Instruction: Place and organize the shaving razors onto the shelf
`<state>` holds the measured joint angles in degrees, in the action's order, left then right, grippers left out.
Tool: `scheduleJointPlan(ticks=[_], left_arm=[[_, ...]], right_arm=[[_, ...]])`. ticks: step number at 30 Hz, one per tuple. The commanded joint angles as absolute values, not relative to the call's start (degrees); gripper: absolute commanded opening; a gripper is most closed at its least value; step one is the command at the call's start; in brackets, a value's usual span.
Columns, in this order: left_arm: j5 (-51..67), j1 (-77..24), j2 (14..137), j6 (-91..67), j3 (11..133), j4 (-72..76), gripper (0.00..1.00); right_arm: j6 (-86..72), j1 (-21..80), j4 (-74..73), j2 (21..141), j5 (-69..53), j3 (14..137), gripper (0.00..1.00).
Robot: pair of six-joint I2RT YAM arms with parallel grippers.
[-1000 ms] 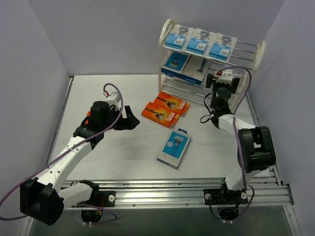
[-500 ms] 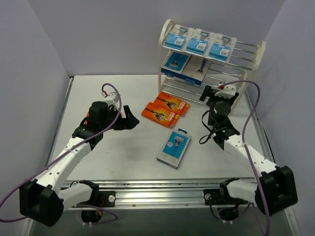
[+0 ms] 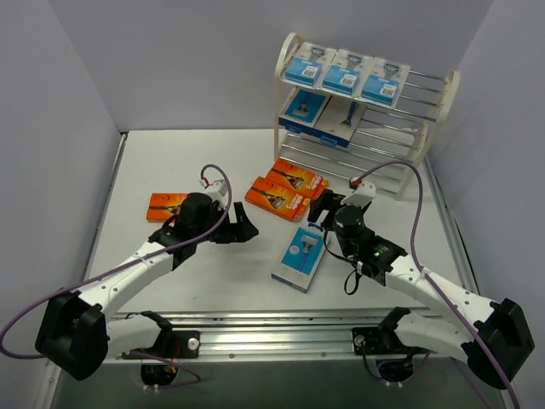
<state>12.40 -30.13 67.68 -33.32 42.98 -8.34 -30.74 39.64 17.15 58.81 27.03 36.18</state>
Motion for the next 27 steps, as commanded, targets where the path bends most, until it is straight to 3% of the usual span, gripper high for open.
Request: scheduleJointPlan(ticks=[1,14,27], left_arm=[[10.2,-32.5,69.5,-37.2,40.3,-0.4,0.94],[10.7,-37.7,77.3,-39.5,38.1,11.6,0.95],[10.2,-43.2,81.9,-42.2,34.8,21.4,0.96]], right_arm=[[-42.2,41.0,13.1,59.0,26.5,34.1,0.75],[-49.9,40.2,12.7,63.7,21.9,28.3,0.82],[-54.5,34.9,18.3,67.3,14.9,23.3,0.82]])
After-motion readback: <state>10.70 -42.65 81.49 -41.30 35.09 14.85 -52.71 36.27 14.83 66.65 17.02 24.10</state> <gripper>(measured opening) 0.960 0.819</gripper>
